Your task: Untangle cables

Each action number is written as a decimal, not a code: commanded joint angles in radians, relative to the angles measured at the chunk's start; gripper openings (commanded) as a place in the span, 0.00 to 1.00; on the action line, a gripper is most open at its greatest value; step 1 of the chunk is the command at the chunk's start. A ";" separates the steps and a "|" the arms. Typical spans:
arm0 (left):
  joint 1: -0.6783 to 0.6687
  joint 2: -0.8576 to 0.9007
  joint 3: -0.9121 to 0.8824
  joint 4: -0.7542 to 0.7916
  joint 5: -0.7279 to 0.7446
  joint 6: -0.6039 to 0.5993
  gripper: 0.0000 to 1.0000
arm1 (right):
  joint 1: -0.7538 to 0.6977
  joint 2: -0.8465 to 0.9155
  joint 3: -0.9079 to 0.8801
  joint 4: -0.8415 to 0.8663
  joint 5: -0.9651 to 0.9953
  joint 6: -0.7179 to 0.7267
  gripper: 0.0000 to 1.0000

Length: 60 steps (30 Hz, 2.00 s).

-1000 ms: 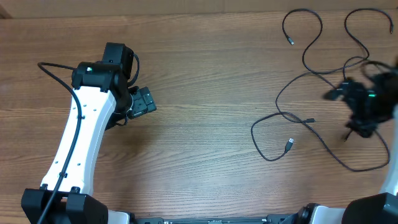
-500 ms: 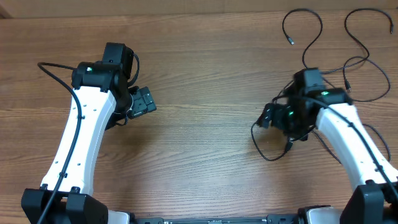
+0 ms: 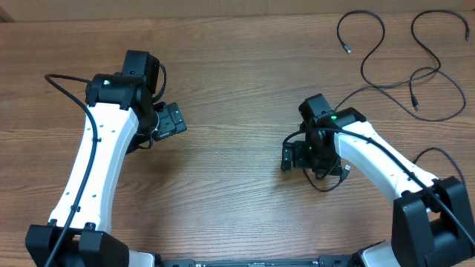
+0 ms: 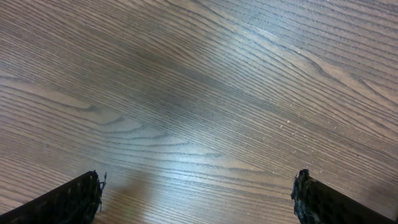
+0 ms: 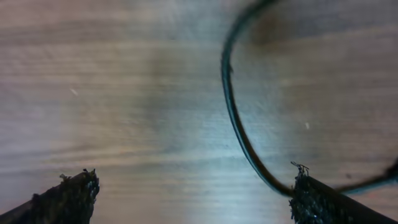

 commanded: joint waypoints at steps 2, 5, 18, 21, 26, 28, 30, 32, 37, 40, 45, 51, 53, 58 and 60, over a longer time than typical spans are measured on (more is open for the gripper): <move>0.004 -0.001 0.011 -0.001 -0.010 0.015 1.00 | 0.002 -0.004 -0.002 0.066 -0.082 0.037 1.00; 0.004 -0.001 0.011 0.000 -0.010 0.015 1.00 | 0.002 -0.004 -0.002 0.097 -0.121 0.037 1.00; 0.004 0.000 0.011 0.002 -0.010 0.015 0.99 | 0.004 -0.004 -0.002 0.086 -0.083 0.012 0.91; 0.004 0.000 0.011 0.003 -0.011 0.016 1.00 | 0.024 -0.004 -0.002 0.056 -0.023 -0.001 0.85; 0.004 0.000 0.011 0.006 -0.010 0.015 1.00 | 0.080 -0.004 -0.002 0.042 0.072 0.000 0.82; 0.004 0.000 0.011 0.006 -0.010 0.015 1.00 | 0.104 -0.004 -0.002 0.047 0.117 0.004 0.82; 0.004 0.000 0.011 0.005 -0.010 0.015 1.00 | 0.121 -0.004 -0.002 0.049 0.174 0.020 0.79; 0.004 0.000 0.011 0.005 -0.011 0.016 1.00 | 0.134 -0.004 -0.002 0.047 0.262 0.068 0.77; 0.004 0.001 0.011 0.002 -0.011 0.016 1.00 | 0.131 -0.002 -0.002 0.059 0.311 0.084 0.77; 0.004 0.001 0.011 0.003 -0.011 0.016 1.00 | 0.132 0.004 -0.003 0.060 0.311 0.078 0.69; 0.004 0.001 0.011 0.002 -0.011 0.016 1.00 | 0.132 0.053 -0.004 0.063 0.312 0.077 0.65; 0.004 0.001 0.011 0.002 -0.014 0.020 1.00 | 0.111 0.125 -0.004 0.065 0.305 0.083 0.64; 0.004 0.001 0.011 0.002 -0.014 0.020 0.99 | 0.103 0.134 -0.004 0.066 0.304 0.083 0.60; 0.004 0.001 0.011 0.002 -0.014 0.024 1.00 | 0.071 0.135 -0.004 0.065 0.303 0.082 0.38; 0.004 0.001 0.011 0.002 -0.014 0.027 0.99 | 0.054 0.135 -0.004 0.065 0.293 0.082 0.29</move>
